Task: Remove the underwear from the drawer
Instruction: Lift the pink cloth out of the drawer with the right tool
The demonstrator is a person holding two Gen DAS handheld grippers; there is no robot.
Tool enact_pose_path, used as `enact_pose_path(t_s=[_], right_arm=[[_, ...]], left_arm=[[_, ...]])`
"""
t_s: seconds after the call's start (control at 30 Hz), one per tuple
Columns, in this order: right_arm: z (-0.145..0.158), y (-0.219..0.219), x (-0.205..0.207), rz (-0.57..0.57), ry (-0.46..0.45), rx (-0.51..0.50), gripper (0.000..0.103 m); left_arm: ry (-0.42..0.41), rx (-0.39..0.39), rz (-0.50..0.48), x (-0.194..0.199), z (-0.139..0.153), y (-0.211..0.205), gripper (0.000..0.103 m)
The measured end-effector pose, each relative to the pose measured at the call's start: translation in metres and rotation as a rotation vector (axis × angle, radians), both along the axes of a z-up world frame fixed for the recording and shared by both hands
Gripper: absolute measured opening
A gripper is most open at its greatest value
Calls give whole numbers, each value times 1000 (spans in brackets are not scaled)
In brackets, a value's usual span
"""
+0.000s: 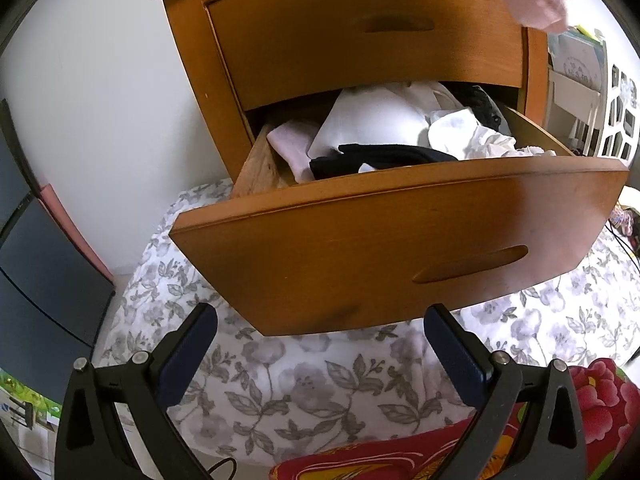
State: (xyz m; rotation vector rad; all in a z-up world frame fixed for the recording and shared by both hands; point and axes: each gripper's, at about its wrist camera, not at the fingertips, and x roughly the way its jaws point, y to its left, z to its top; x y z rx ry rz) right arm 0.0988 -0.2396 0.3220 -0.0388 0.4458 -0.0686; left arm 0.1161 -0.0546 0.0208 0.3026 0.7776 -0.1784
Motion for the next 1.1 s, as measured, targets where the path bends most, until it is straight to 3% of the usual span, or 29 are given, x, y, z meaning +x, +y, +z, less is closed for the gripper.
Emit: enact_pose_path(t_s=[0.2,0.6,0.93,1.1], right_arm=[[22,8,-47,0,-37,-13,9],[29,23,-115,20,-47,-26,9],[13,20,-136,14,5,-21,9],[-11,14,-132,13,59,6,9]], left_arm=[[-6,-7,-1,-4,2,1,103],[-6,-71,26,-7,6,13,103],[-4,-105,34,-8,7,19,103],[-1,-99,37,-8,6,18,103]])
